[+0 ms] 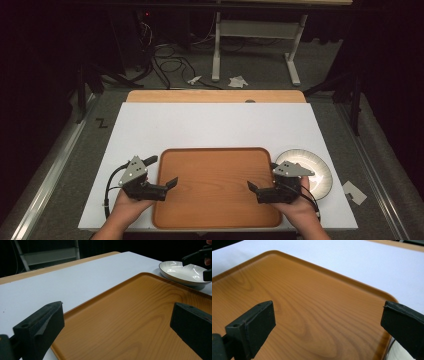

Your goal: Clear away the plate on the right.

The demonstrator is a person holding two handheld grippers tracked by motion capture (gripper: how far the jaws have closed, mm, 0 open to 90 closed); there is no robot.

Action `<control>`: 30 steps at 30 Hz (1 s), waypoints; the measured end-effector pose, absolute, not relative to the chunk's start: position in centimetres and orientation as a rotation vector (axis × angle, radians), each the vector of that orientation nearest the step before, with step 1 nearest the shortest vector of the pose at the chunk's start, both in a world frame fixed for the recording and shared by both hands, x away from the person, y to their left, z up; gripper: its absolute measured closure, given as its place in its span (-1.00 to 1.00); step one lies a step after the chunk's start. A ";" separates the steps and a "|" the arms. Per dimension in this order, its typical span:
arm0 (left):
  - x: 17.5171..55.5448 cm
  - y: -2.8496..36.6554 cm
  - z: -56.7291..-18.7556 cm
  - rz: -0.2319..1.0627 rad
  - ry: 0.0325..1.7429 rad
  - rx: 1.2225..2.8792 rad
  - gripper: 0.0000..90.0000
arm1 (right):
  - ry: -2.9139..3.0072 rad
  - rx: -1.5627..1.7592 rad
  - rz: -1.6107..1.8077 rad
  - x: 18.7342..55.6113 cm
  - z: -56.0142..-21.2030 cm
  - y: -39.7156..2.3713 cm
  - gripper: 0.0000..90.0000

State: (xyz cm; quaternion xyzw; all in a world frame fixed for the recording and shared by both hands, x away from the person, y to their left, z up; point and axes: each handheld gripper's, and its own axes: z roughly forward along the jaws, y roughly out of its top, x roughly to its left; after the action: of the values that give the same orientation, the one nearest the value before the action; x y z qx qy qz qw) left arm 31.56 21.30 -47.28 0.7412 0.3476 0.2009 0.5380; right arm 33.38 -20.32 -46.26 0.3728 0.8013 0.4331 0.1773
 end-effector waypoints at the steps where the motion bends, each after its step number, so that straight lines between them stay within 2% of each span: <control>1: 31.5 21.3 -47.3 0.478 0.826 1.766 -1.00 | 2.265 1.061 1.236 33.4 -46.3 -20.3 -1.00; 30: 31.6 21.6 -47.3 0.468 0.826 1.757 -1.00 | 2.199 1.062 1.295 33.5 -45.9 -21.2 -1.00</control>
State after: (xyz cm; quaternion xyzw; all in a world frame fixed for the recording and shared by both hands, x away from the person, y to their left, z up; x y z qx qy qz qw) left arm 31.64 21.57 -47.31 0.7395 0.3478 0.1970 0.5417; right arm 33.45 -21.24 -45.86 0.3773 0.7814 0.4603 0.1874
